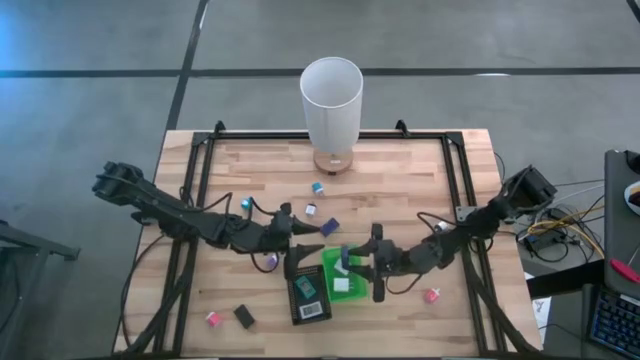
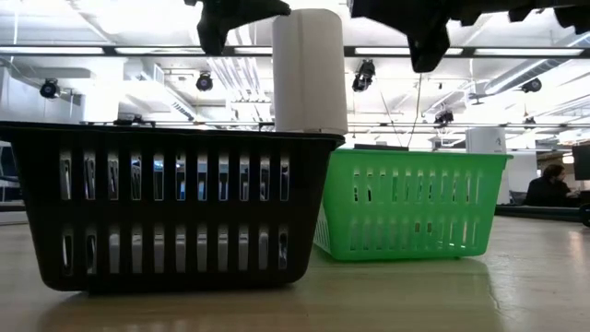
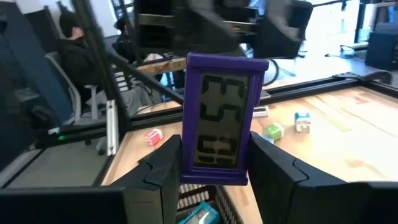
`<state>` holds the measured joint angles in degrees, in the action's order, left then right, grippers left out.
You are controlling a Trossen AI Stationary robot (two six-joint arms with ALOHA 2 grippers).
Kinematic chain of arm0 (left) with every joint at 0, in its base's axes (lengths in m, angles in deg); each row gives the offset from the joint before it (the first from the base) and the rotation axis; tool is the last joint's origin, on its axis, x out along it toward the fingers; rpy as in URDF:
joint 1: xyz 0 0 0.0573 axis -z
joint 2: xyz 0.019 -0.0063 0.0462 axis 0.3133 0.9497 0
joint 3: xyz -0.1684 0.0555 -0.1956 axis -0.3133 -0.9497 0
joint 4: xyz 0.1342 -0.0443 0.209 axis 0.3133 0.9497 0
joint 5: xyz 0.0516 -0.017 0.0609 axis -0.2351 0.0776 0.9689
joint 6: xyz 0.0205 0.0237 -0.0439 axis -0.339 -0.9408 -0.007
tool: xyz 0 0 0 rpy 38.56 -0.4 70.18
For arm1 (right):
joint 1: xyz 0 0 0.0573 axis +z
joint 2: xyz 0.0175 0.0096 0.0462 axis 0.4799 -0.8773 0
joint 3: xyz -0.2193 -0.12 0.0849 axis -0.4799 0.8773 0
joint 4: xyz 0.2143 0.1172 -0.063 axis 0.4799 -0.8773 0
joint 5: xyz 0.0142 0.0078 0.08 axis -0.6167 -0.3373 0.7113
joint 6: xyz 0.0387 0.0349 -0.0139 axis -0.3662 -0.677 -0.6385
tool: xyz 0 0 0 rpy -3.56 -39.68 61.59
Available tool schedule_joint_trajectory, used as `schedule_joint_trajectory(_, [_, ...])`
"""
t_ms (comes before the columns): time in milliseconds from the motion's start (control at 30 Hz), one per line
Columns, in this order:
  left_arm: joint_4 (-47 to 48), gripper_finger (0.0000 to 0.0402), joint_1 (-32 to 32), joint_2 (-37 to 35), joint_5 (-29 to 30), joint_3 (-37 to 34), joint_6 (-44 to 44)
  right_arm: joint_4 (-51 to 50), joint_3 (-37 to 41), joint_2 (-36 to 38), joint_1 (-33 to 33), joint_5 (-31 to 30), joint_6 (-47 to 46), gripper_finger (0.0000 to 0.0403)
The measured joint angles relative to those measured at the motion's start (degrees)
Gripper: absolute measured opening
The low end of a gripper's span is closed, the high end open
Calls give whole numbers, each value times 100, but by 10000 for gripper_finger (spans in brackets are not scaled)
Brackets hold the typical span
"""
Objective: Pick & Place Office items
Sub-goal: Put the right dark blue digital clock into the black bin
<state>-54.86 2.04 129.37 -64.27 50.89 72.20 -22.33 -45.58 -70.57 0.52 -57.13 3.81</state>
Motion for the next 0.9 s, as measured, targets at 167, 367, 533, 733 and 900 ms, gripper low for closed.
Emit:
schedule_joint_trajectory(167, [-197,227,1,-1,-373,0,-21,-1,0,-1,-244,353,-160,140])
schedule_joint_trajectory(367, [-232,227,0,-2,-402,0,26,175,-2,-2,-402,459,-156,140])
schedule_joint_trajectory(533, [-210,227,2,-2,-402,-1,187,236,-2,-2,-436,742,-150,140])
schedule_joint_trajectory(733, [-166,236,0,-2,-313,-4,369,236,-2,-2,-436,761,-148,140])
schedule_joint_trajectory(900, [-103,266,0,-2,-313,-4,391,237,-2,-2,-436,761,-240,140])
